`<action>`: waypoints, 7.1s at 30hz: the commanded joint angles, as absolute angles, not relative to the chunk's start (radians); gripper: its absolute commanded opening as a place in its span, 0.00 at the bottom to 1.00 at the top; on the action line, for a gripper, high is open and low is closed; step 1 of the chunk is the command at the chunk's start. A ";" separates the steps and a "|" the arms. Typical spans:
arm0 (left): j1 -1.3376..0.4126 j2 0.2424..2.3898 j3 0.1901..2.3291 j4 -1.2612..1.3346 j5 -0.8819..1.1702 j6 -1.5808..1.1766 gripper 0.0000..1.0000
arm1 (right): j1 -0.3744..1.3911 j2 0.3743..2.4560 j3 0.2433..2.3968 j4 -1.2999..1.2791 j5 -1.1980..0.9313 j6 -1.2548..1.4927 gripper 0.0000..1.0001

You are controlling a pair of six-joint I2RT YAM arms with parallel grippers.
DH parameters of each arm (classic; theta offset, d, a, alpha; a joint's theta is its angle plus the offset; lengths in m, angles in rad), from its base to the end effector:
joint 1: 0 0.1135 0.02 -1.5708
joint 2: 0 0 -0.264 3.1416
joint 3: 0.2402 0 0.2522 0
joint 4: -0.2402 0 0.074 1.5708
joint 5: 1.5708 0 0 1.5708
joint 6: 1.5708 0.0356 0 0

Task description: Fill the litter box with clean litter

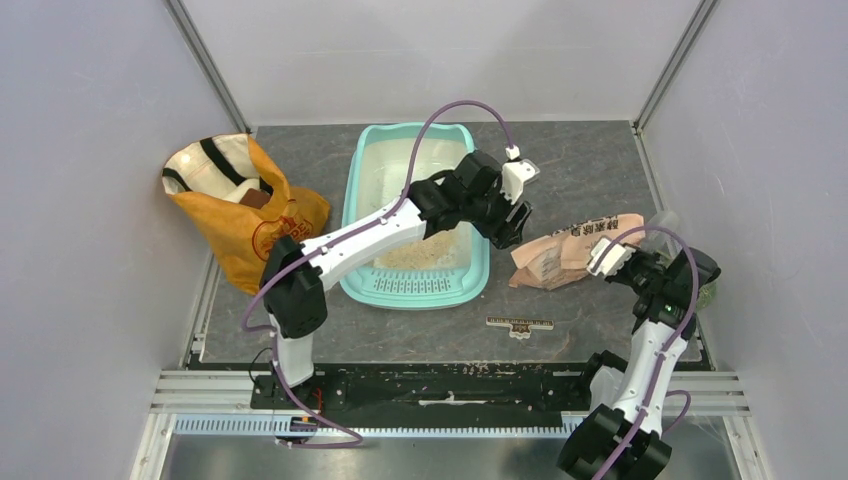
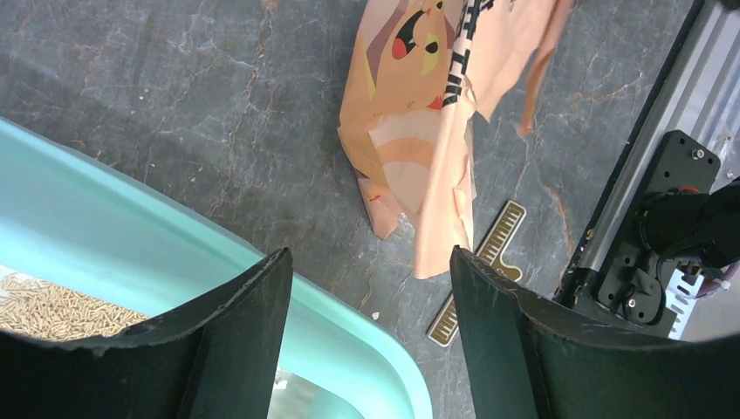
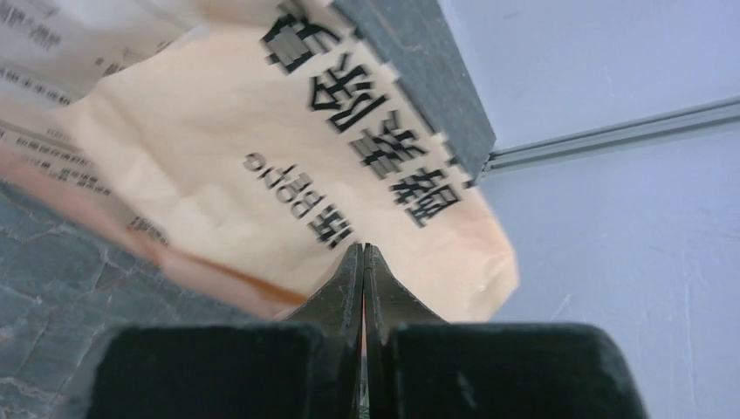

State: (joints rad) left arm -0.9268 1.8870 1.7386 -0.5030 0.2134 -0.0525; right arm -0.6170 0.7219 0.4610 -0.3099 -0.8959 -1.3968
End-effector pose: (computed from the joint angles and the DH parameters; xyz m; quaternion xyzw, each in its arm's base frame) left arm 0.2580 -0.3562 0.3216 0.4201 0.7873 -0.2917 0.3444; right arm 0.1425 -0.0670 0.2307 -0.4927 0.6527 -0.1621 0.5522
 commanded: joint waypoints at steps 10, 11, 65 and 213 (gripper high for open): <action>-0.992 1.597 1.389 -0.133 0.177 0.257 0.79 | -0.623 1.059 1.146 -0.862 -0.724 -0.707 0.72; -1.020 1.574 1.346 -0.086 0.164 0.312 0.81 | -0.622 1.109 1.203 -0.936 -0.703 -0.645 0.74; -1.333 2.318 1.411 1.035 -0.248 1.351 0.44 | -0.626 1.498 1.706 -1.493 -0.708 -0.479 0.77; -1.182 2.028 1.758 -0.248 0.004 0.832 0.74 | -0.423 1.340 1.491 -1.115 -0.917 -0.879 0.00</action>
State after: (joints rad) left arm -1.2049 1.9976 1.6875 -0.1570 0.0231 0.9020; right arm -0.4191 1.3476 1.4498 -1.1358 -0.8829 -0.9047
